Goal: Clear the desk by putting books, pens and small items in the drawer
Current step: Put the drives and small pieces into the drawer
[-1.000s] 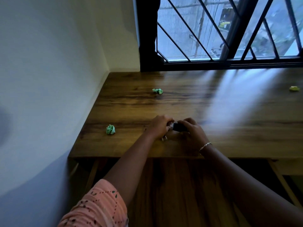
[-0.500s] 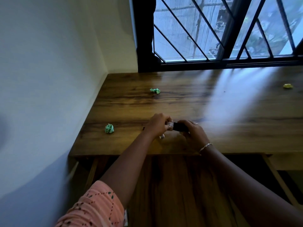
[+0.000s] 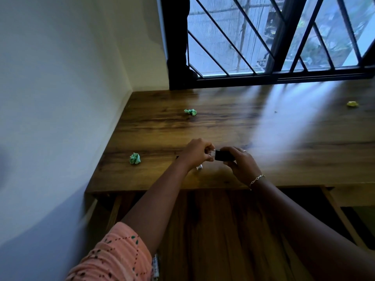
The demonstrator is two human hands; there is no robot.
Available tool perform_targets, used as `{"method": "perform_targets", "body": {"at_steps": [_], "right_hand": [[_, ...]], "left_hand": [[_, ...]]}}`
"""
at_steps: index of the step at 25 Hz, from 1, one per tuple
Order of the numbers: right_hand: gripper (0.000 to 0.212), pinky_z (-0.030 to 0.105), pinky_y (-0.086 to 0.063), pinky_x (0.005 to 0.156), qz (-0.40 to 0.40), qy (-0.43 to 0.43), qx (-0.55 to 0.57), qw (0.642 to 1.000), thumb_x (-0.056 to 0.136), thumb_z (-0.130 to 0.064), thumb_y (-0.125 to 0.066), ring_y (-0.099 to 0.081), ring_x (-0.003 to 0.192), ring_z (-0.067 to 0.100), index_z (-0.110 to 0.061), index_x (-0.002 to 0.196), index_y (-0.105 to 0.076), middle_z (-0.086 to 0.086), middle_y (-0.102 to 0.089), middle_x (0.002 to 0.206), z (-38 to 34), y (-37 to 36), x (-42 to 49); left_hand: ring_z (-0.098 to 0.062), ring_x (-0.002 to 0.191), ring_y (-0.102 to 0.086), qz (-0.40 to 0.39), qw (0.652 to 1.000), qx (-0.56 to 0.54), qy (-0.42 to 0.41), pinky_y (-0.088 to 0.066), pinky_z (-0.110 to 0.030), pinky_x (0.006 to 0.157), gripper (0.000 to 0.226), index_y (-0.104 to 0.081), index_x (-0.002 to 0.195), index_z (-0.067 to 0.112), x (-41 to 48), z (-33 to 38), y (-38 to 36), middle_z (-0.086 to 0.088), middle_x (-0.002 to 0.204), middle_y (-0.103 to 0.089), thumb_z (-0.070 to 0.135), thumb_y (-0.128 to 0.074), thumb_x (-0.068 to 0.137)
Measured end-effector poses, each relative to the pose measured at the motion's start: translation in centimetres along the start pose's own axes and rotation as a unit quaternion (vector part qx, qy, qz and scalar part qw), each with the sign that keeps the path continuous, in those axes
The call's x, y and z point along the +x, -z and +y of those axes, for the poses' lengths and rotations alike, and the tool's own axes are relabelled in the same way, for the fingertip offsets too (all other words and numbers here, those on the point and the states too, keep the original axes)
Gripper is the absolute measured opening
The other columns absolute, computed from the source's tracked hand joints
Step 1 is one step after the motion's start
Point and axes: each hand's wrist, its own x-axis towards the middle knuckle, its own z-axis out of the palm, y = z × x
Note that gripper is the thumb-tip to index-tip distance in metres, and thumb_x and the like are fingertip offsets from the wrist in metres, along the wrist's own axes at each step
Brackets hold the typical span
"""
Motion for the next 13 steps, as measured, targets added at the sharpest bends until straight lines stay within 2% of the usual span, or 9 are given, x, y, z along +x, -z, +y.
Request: {"method": "perform_targets", "body": {"at_steps": [4,10,13], "right_hand": [[0.038,0.040,-0.047,0.083,0.001,0.017,-0.005,1.000,0.079,0.000,-0.065,-0.058,0.101,0.037,-0.003,0.116,-0.059,0.020,-0.062,0.112,-0.27,0.11,-0.20],[0.039,0.039,-0.046,0.084,0.001,0.023,-0.024,0.999,0.080,-0.002,-0.064,-0.056,0.105,0.036,-0.005,0.118,-0.057,0.017,-0.060,0.117,-0.59,0.33,0.01],[0.039,0.039,-0.046,0.086,0.004,0.007,-0.027,1.000,0.080,-0.001,-0.064,-0.055,0.106,0.036,-0.004,0.118,-0.057,0.018,-0.059,0.118,-0.34,0.48,-0.22]], "left_hand": [[-0.022,0.100,-0.061,-0.004,1.000,0.010,-0.007,-0.047,-0.025,0.081,0.041,-0.061,0.116,0.002,-0.25,0.00,-0.14,-0.015,0.112,-0.065,0.006,-0.071,0.077],[-0.021,0.095,-0.063,0.021,1.000,0.005,0.007,-0.044,-0.021,0.073,0.037,-0.063,0.112,0.003,-0.42,-0.01,0.08,-0.015,0.108,-0.066,0.005,-0.073,0.076],[-0.022,0.091,-0.063,0.031,0.999,0.010,0.015,-0.045,-0.024,0.071,0.035,-0.064,0.108,0.002,-0.43,-0.35,0.36,-0.015,0.104,-0.067,0.004,-0.073,0.074]]}}
